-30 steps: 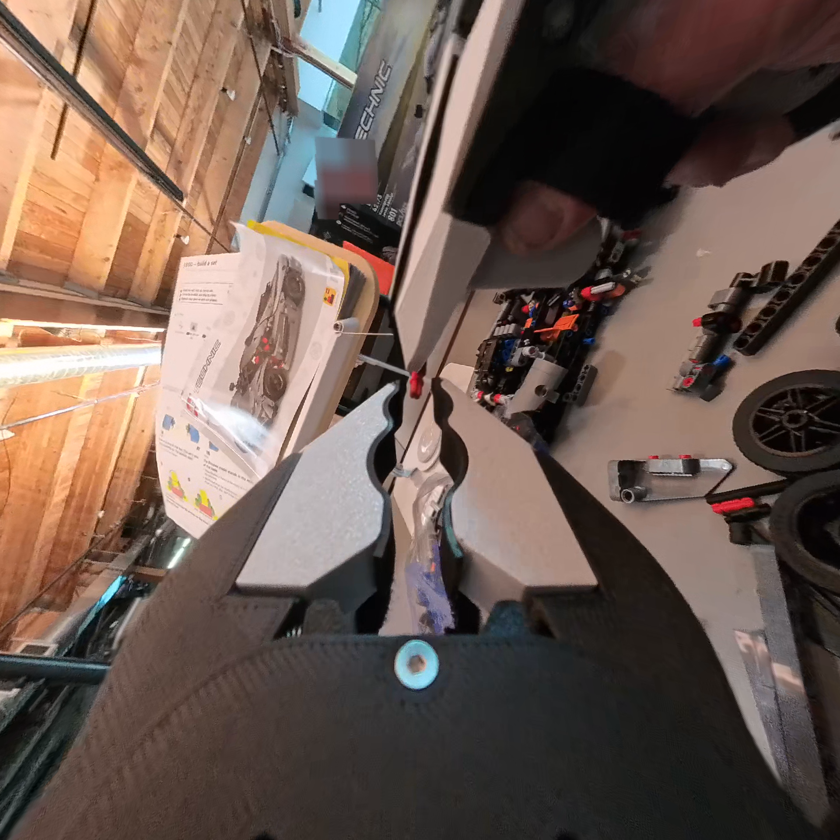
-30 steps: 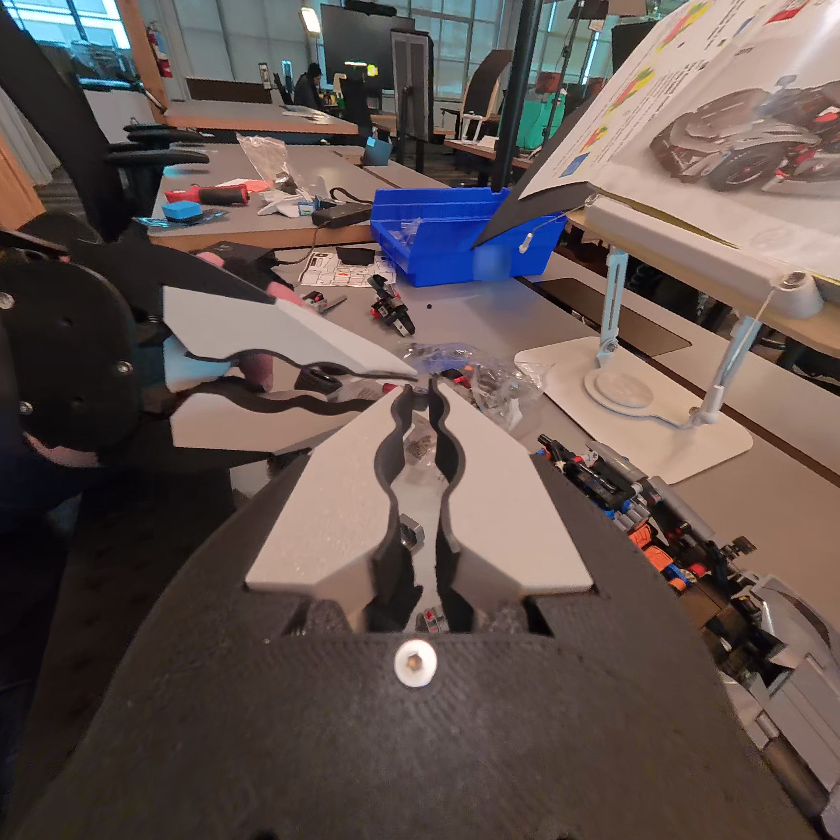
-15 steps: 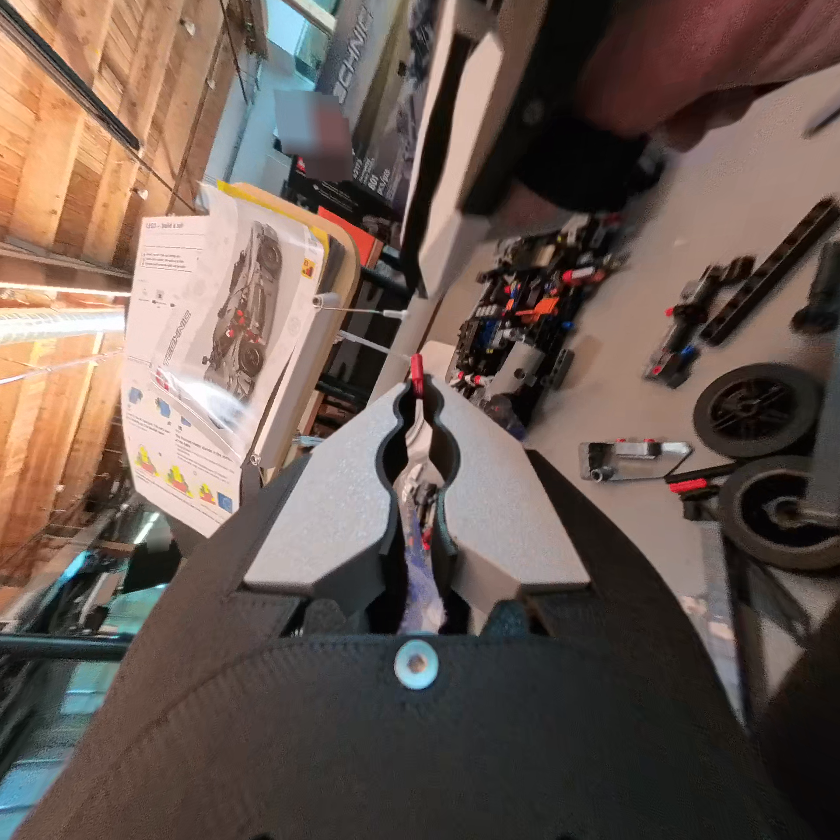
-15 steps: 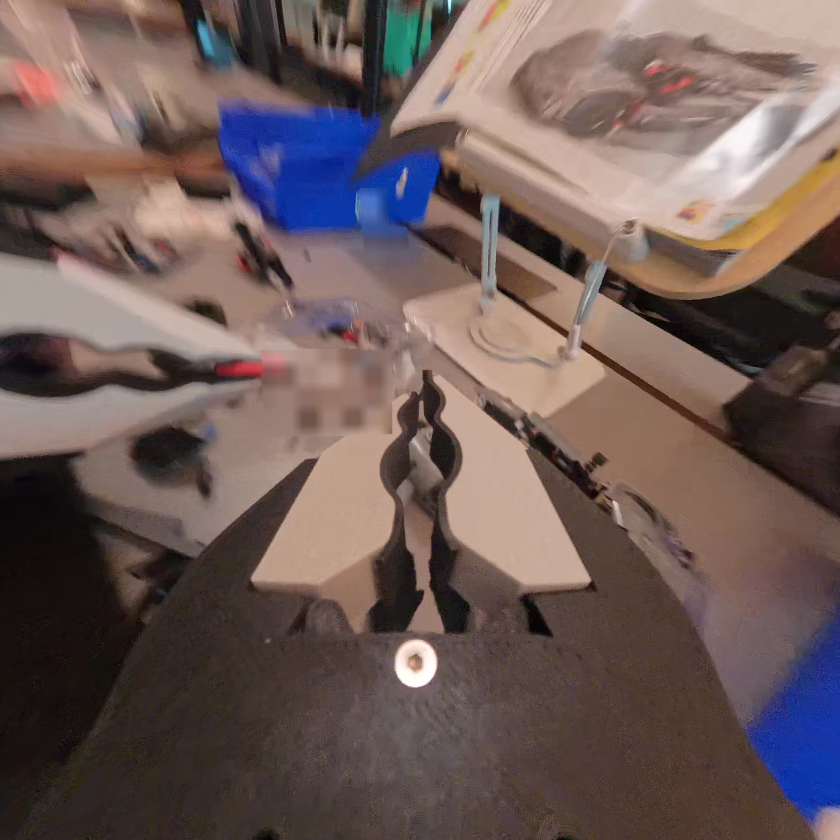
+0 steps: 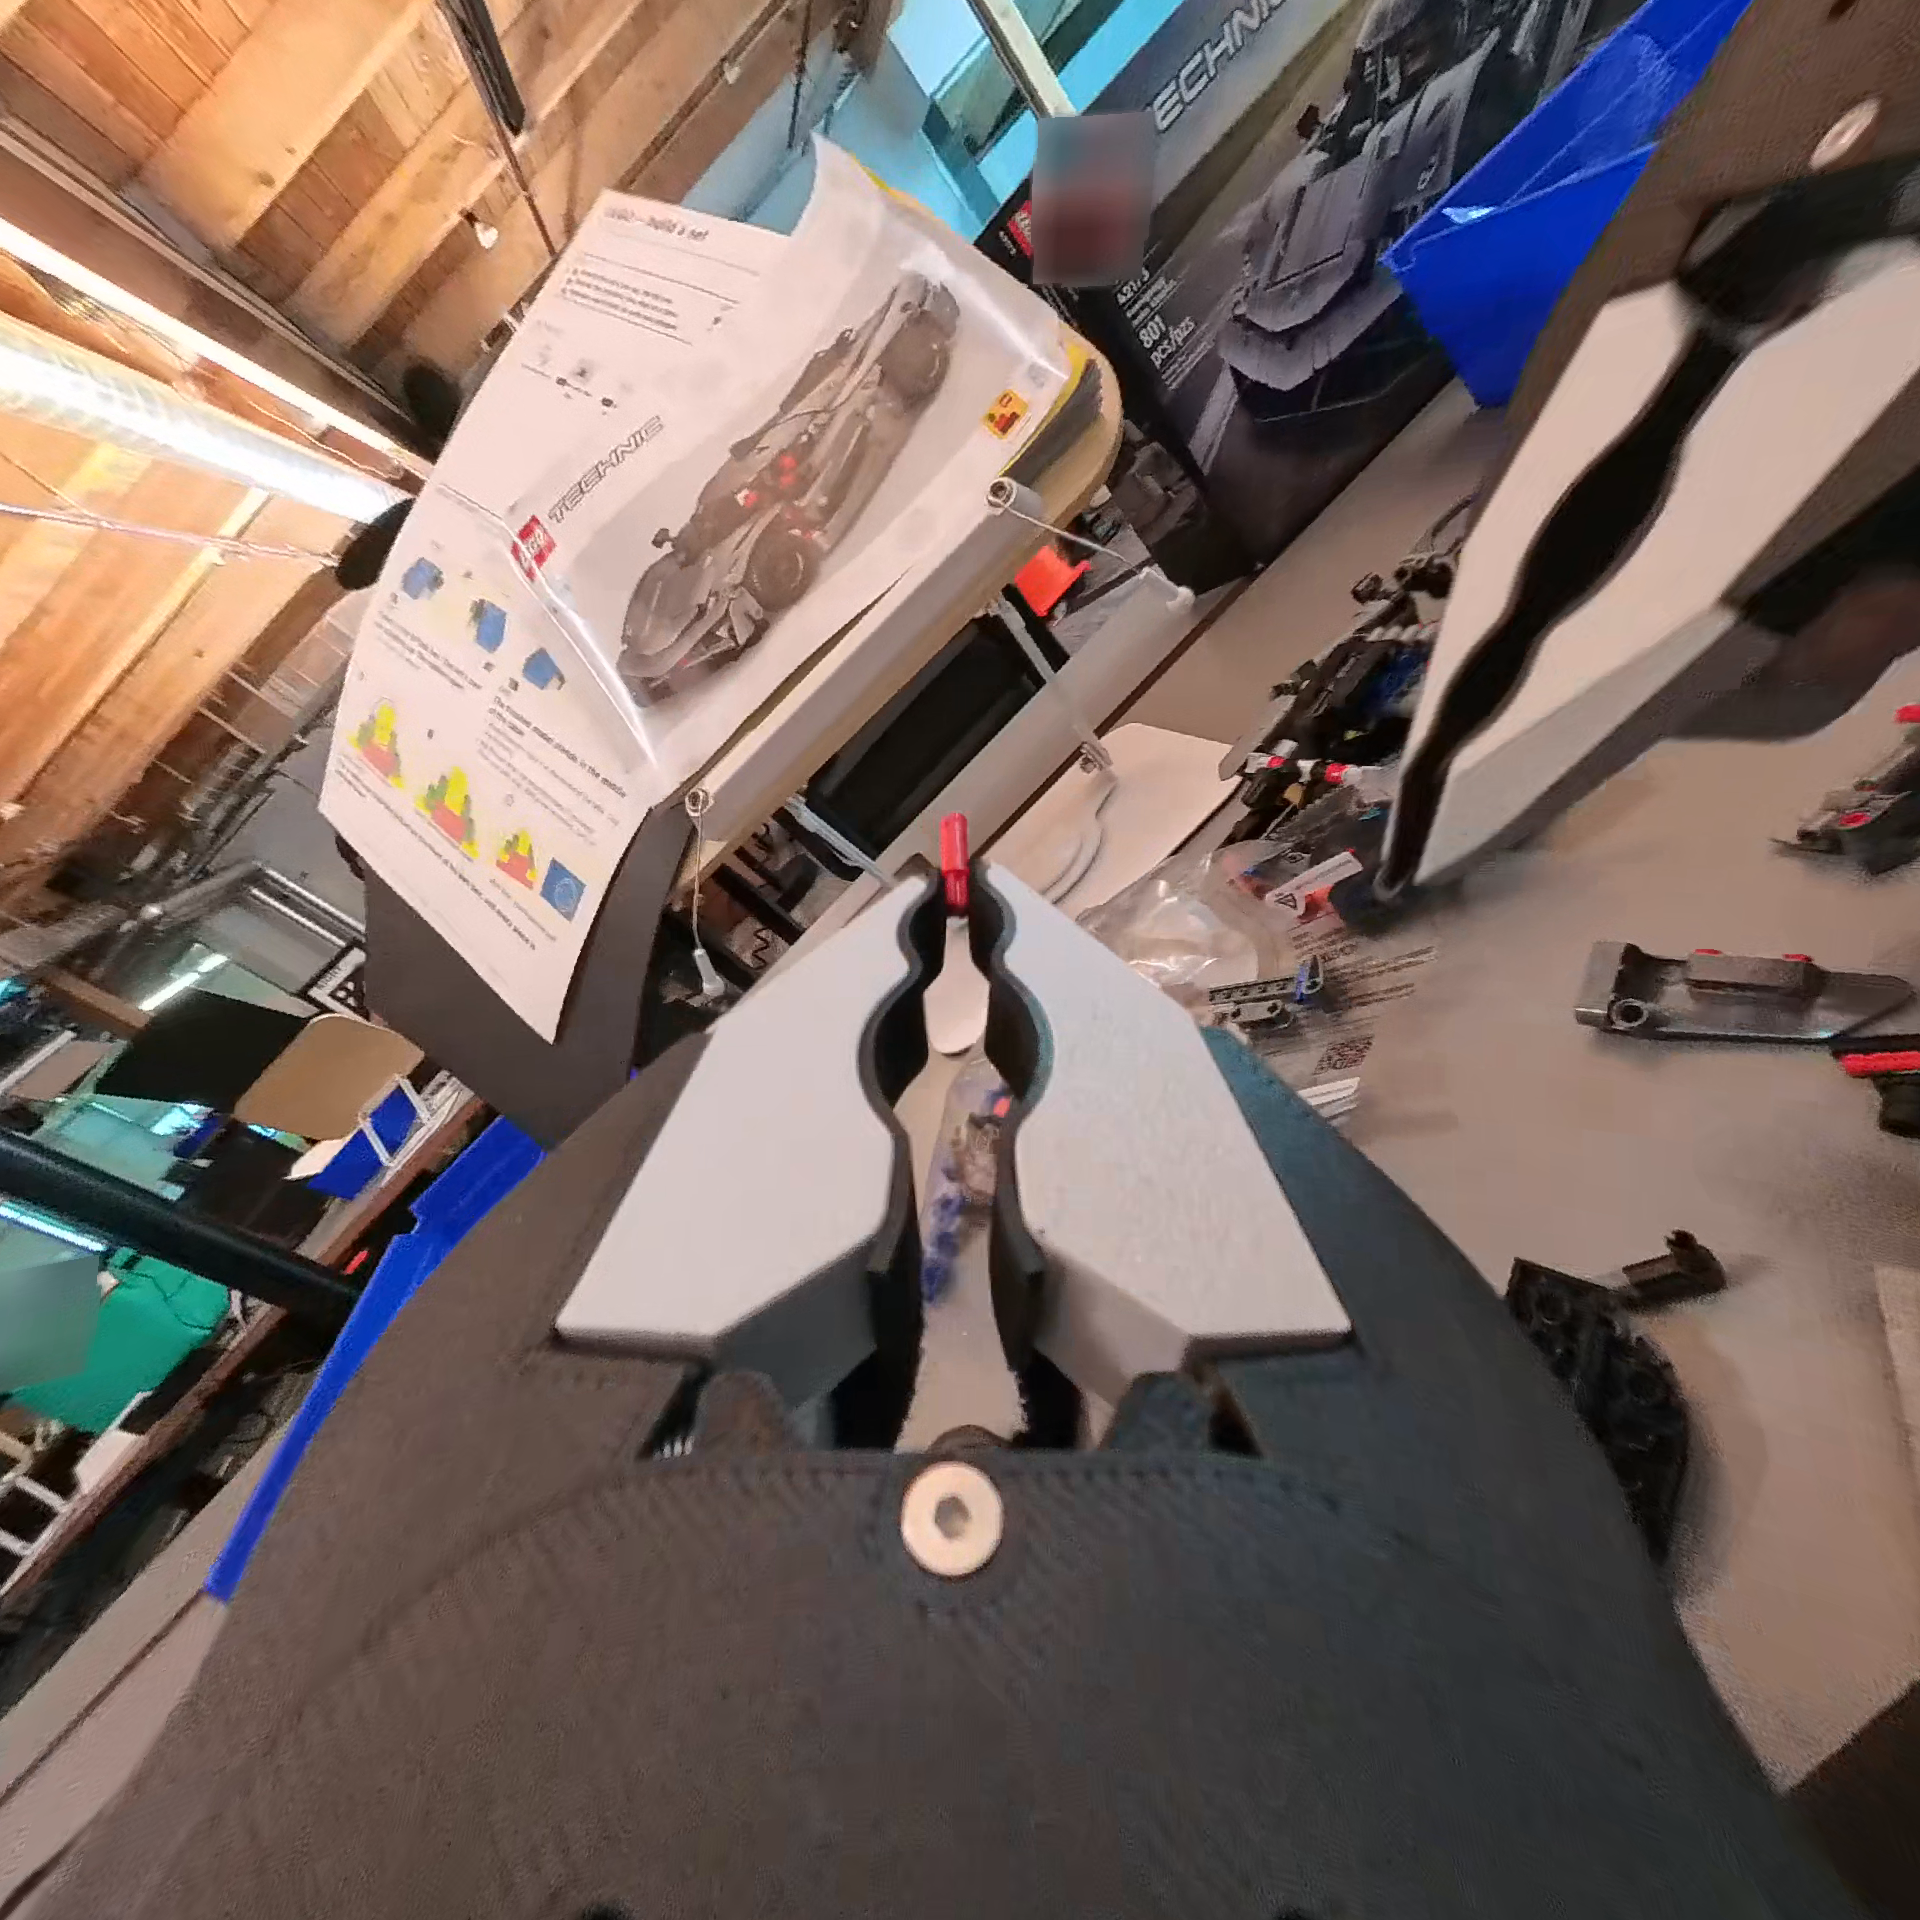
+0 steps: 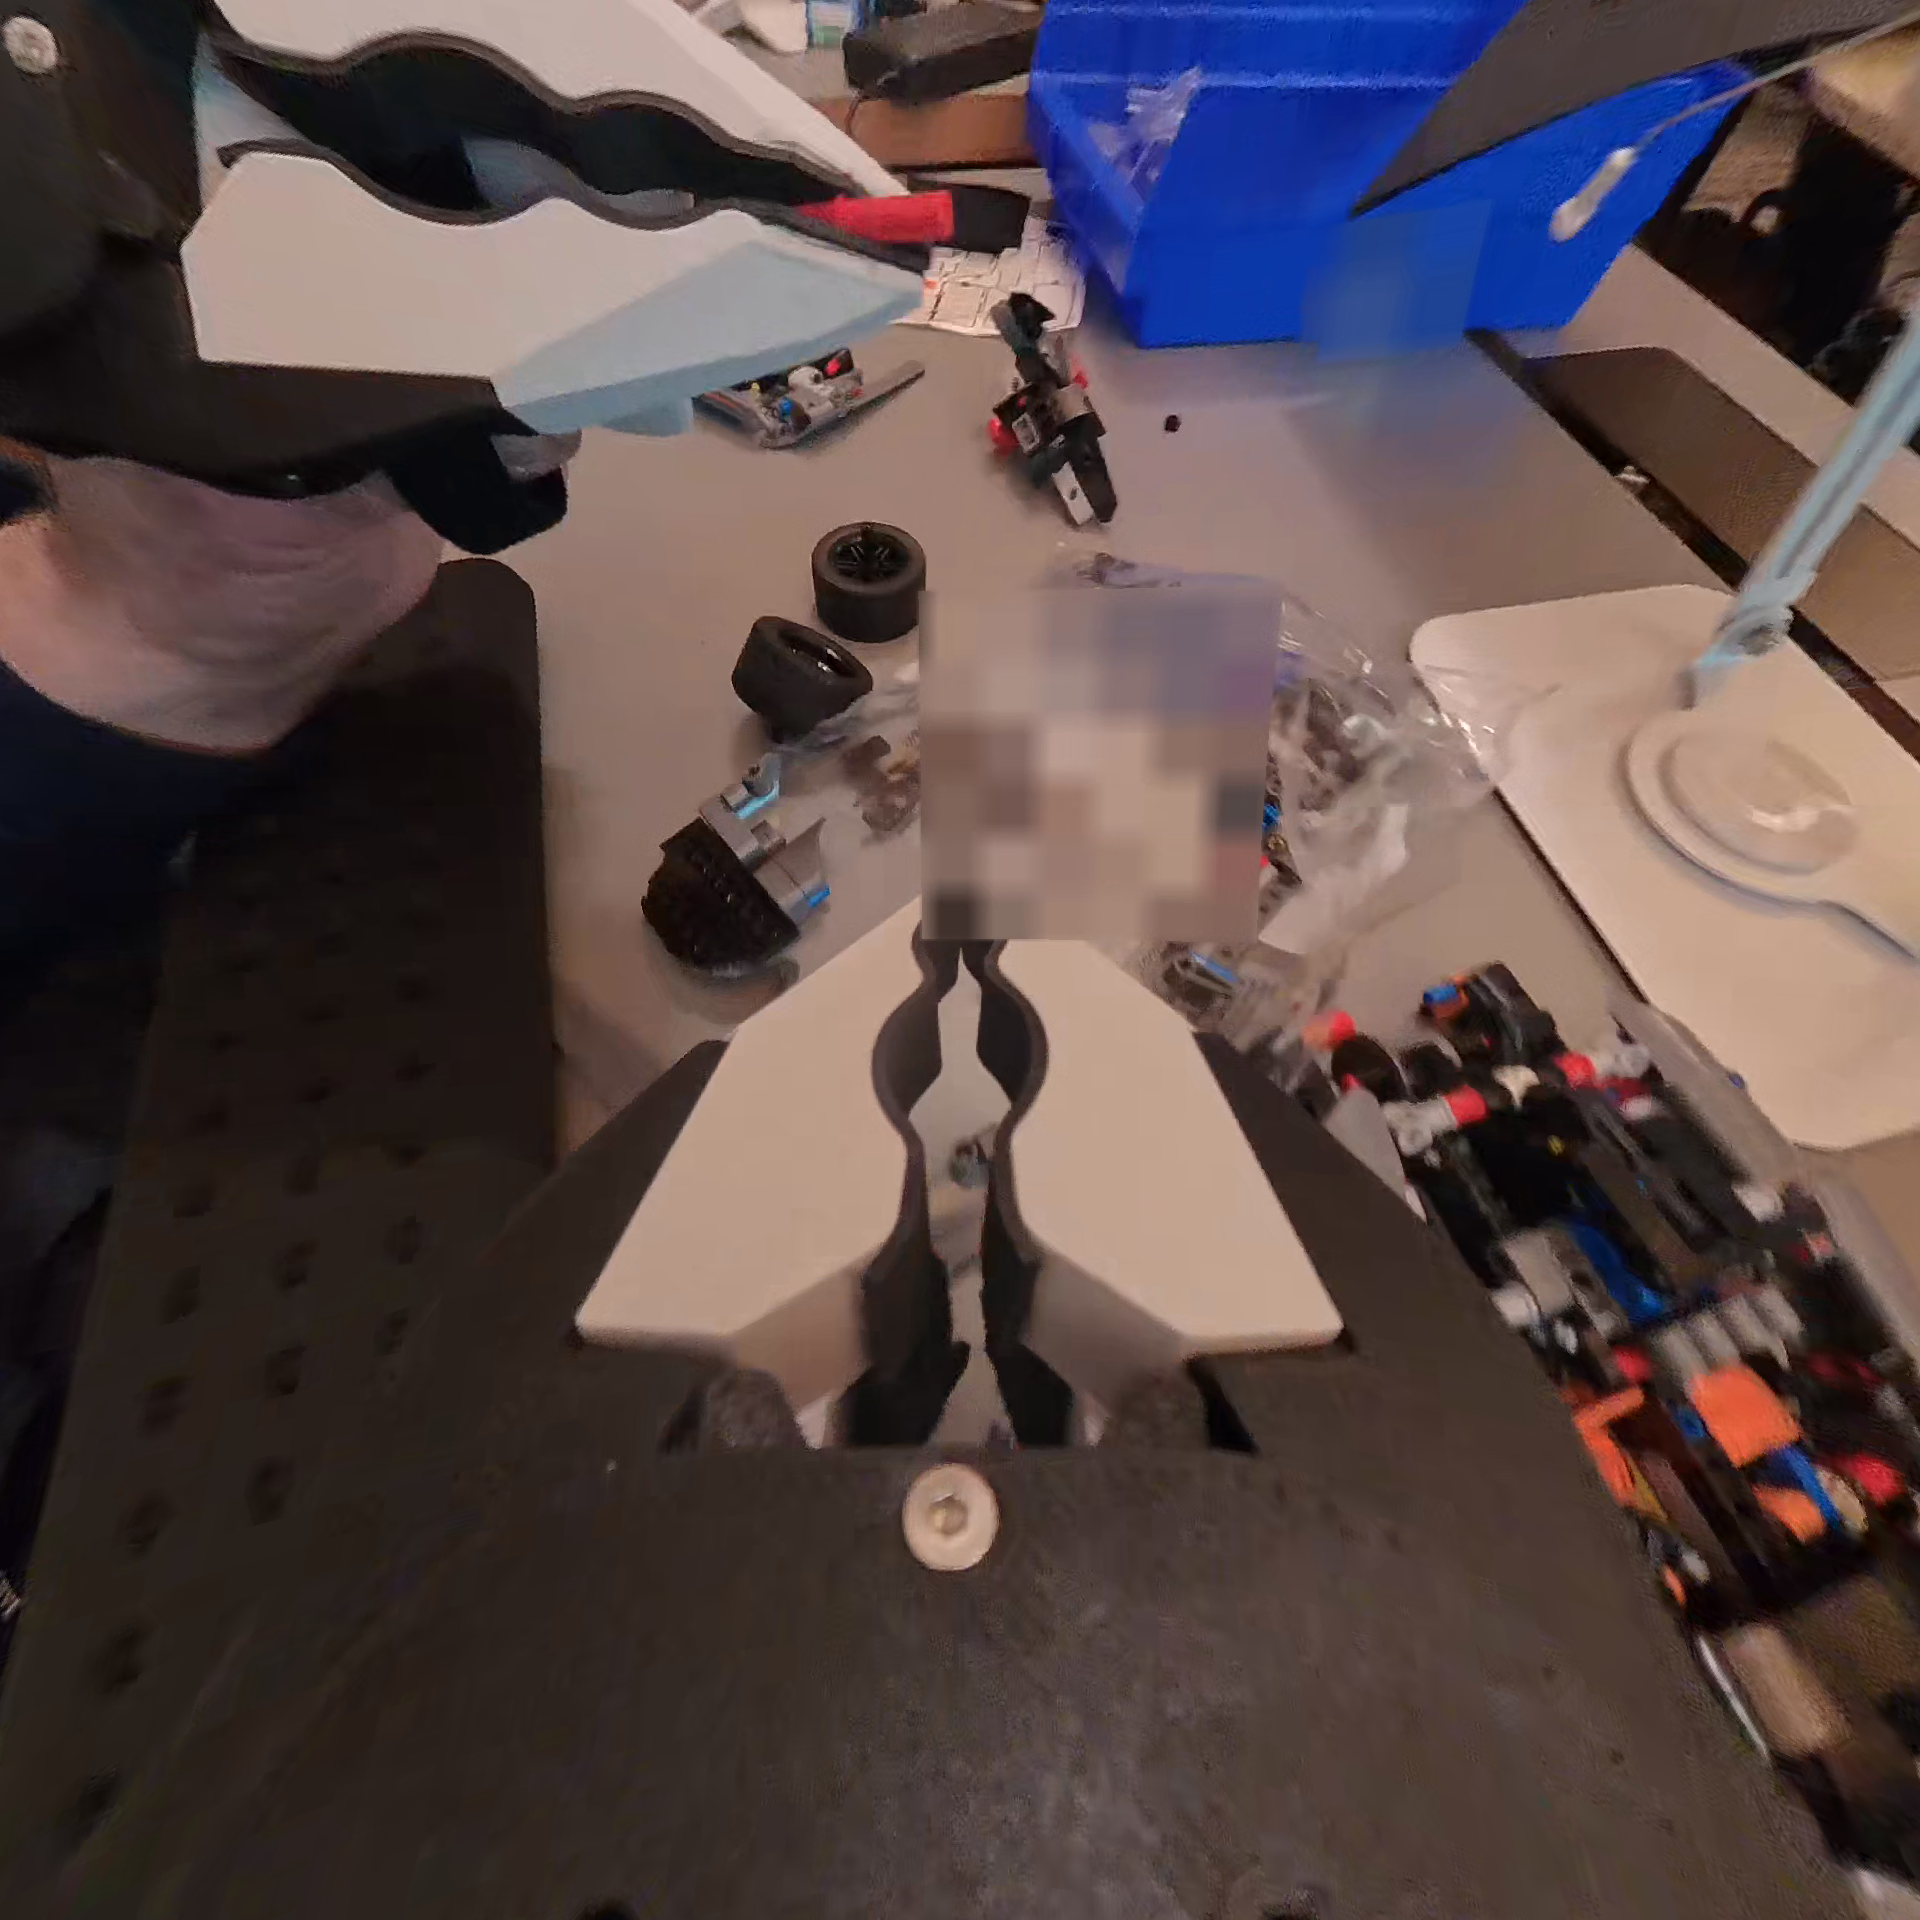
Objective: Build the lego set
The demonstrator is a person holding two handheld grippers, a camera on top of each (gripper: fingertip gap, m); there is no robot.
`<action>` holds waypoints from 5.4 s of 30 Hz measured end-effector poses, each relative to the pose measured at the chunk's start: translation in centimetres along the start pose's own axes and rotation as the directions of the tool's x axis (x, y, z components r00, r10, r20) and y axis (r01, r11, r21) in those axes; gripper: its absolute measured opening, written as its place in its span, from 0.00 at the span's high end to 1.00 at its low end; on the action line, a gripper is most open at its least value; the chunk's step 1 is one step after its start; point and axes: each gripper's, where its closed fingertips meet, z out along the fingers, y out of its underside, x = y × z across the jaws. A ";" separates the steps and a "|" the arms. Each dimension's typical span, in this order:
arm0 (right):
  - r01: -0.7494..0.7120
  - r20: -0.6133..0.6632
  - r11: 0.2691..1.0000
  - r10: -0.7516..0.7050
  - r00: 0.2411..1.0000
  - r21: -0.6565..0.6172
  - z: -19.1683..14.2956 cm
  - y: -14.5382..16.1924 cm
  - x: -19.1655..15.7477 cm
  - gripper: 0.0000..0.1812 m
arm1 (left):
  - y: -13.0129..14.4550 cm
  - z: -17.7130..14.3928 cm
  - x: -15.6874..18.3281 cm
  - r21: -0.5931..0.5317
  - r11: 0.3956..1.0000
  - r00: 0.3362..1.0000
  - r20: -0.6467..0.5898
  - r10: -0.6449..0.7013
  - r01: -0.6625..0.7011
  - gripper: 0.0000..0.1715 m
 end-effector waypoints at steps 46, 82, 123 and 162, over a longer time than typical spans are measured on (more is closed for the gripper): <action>-0.226 0.227 0.961 0.187 0.956 0.160 -2.0 -3.8 0.6 0.99 | 1.6 0.5 1.7 -0.050 0.991 0.991 -0.062 0.120 -0.123 0.99; -0.010 0.094 0.955 0.039 0.995 -0.295 -1.8 4.6 1.5 0.97 | 2.6 1.0 2.3 -0.064 0.976 0.954 -0.211 -0.215 0.206 0.96; -0.025 -0.108 0.975 0.049 0.993 0.219 -2.0 -7.9 -1.7 0.93 | -3.2 -1.7 1.9 0.162 0.801 0.775 -0.419 -0.473 0.576 1.00; -0.077 -0.127 0.935 0.128 0.984 0.347 -1.6 -8.4 -1.9 0.92 | -3.6 -1.2 1.1 0.192 0.845 0.861 -0.224 -0.457 0.499 1.00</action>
